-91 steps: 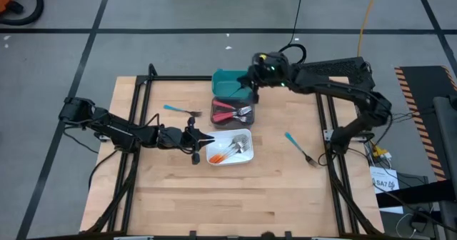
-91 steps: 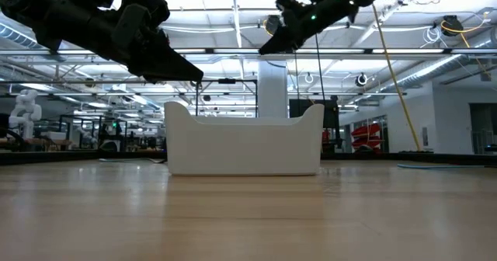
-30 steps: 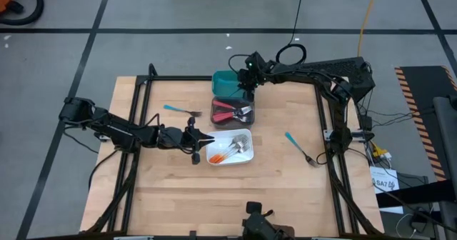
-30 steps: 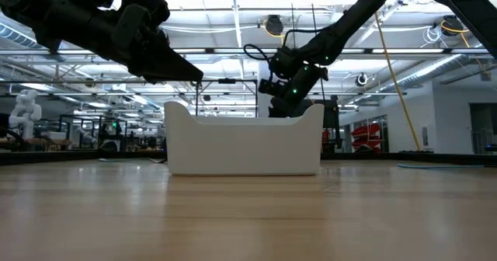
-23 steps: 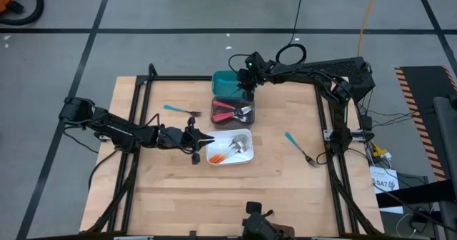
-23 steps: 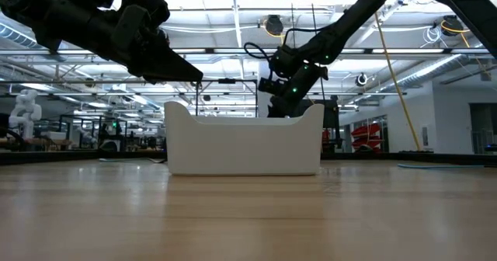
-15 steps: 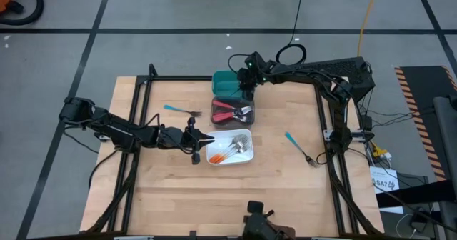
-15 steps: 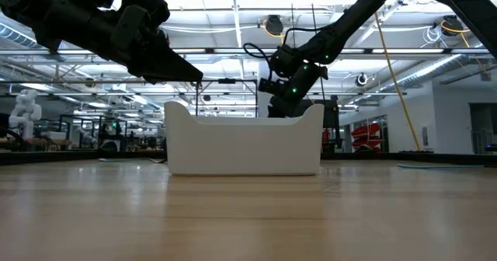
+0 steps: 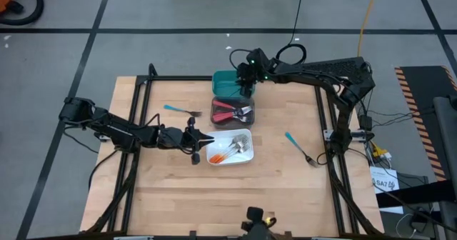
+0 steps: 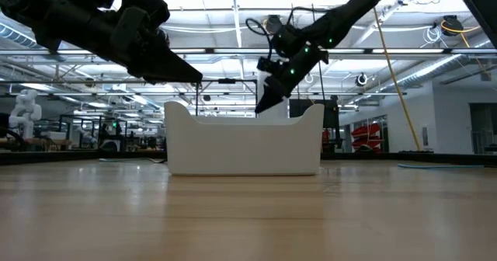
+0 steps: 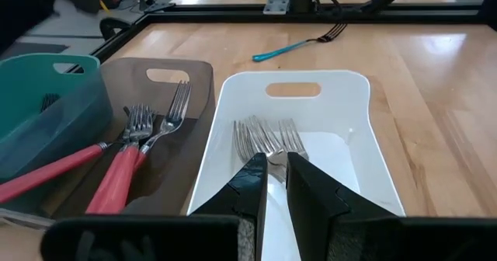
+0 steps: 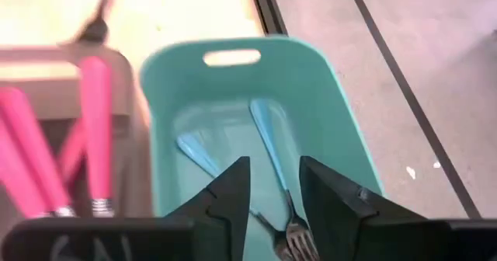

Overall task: Sort silverware by color (type)
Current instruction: Adjust the white bin

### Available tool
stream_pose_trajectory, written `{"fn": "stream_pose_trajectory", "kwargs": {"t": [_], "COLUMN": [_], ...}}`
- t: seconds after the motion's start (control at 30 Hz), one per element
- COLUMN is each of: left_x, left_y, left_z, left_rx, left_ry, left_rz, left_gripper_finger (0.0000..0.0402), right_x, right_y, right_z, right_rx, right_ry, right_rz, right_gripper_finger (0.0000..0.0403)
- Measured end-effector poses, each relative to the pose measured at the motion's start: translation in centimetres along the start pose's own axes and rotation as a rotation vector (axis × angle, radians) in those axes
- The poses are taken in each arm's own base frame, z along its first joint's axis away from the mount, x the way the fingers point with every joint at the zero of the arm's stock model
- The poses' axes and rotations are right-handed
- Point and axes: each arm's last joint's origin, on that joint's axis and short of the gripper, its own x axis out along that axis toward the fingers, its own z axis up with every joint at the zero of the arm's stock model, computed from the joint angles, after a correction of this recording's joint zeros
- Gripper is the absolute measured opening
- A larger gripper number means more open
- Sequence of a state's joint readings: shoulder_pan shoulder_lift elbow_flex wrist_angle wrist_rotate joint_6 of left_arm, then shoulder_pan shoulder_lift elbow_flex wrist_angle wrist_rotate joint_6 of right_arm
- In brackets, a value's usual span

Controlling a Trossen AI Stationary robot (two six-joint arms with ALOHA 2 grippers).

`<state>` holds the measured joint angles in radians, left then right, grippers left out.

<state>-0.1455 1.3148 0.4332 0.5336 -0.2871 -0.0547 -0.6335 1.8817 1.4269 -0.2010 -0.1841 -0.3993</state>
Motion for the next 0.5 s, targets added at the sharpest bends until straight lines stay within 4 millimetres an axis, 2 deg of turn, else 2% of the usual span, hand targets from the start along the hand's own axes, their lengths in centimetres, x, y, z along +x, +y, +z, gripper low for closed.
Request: {"fn": "stream_pose_trajectory", "kwargs": {"t": [0.13,0.3,0.5], "left_x": [0.0,0.0,0.0], "left_y": [0.0,0.0,0.1], "left_z": [-0.1,-0.4,-1.1], "left_rx": [0.003,0.011,0.097], "left_ry": [0.012,0.037,0.106], "left_rz": [0.001,0.002,0.006], "left_gripper_finger": [0.0053,0.0053,0.0053], "right_x": [-1.7,-3.9,-3.9], "right_y": [1.6,4.9,9.9], "right_z": [1.3,3.2,3.9], "right_rx": [0.046,0.110,0.044], "right_ry": [-0.008,-0.030,0.001], "right_rz": [0.033,0.136,0.071], "right_gripper_finger": [0.0107,0.0104,0.0093]}}
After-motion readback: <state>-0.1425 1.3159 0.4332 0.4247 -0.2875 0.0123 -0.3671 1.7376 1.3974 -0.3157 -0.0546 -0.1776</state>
